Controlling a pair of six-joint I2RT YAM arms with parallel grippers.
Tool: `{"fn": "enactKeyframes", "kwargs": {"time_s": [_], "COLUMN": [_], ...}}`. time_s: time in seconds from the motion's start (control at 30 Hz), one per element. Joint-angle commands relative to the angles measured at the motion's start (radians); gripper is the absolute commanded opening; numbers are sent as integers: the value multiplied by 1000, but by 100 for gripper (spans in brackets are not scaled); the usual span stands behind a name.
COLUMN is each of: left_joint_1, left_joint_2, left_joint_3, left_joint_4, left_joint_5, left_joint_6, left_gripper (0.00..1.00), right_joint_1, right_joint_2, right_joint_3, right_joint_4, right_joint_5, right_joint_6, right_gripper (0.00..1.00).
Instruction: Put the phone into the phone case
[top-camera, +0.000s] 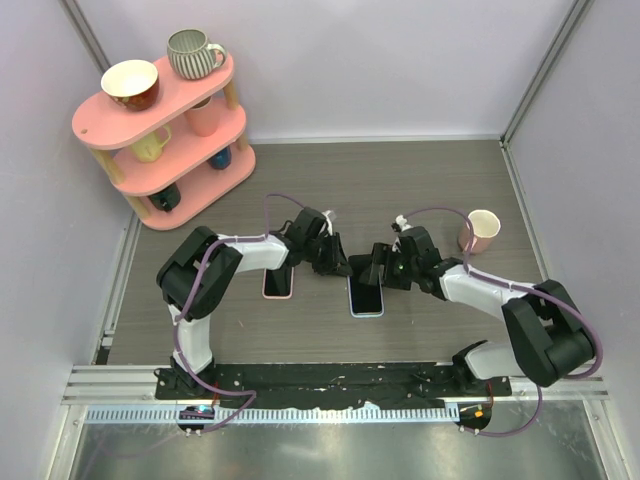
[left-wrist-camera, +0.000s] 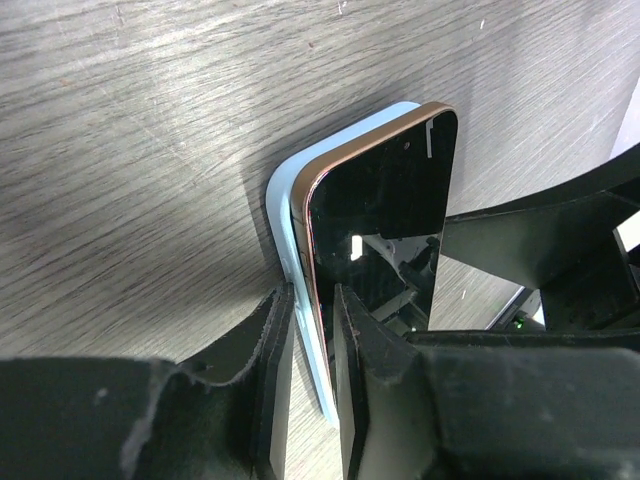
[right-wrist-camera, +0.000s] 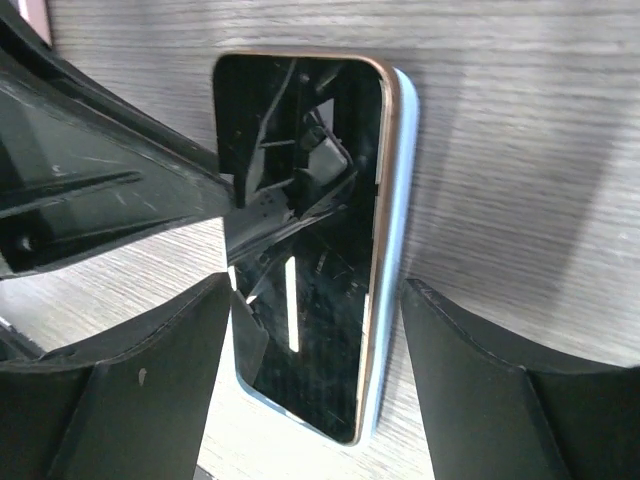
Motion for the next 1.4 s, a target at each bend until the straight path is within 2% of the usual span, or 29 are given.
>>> {"fn": "enactKeyframes", "kwargs": {"time_s": [0.0,0.13,0.2,0.27,0.37,0.5,0.67,0.77,0.9,1.0,1.17,1.27,1.37], "left_joint_1": [-2,1,0,3,9,12,14,18,20,21,24,28,28], "left_joint_2": [32,34,32,34,37,43,46,43,40,37,29,29,29], "left_joint_3": [-47,-80,-100,-129,-162,-168,-170,-173,-180,-188,-197,-200,-202], "left_joint_4": [17,85,118,172,236,252,264,264,266,270,275,277,281], "left_joint_5": [24,81,97,127,161,173,183,180,178,178,173,175,181], "left_joint_6": [-10,-64,-76,-104,-133,-135,-135,-133,-132,-132,-130,-132,-132], "left_gripper": [23,18,16,15,15,14,15,14,14,15,15,14,15], "right_joint_1": [0,-1,-4,-12,-21,-35,-56,-62,-69,-69,-70,-69,-69], "right_joint_2": [60,63,62,50,31,23,0,11,31,62,68,69,57], "right_joint_3": [5,15,25,6,-18,-17,-43,-40,-70,-75,-71,-69,-77], "right_joint_4": [105,187,246,370,450,414,411,356,420,478,472,458,455], "right_joint_5": [-91,-165,-263,-330,-384,-403,-407,-371,-395,-433,-429,-426,-423], "right_joint_6": [13,45,77,169,231,212,198,172,195,212,203,191,183], "right_gripper": [75,75,75,75,75,73,67,64,54,50,45,37,19]}}
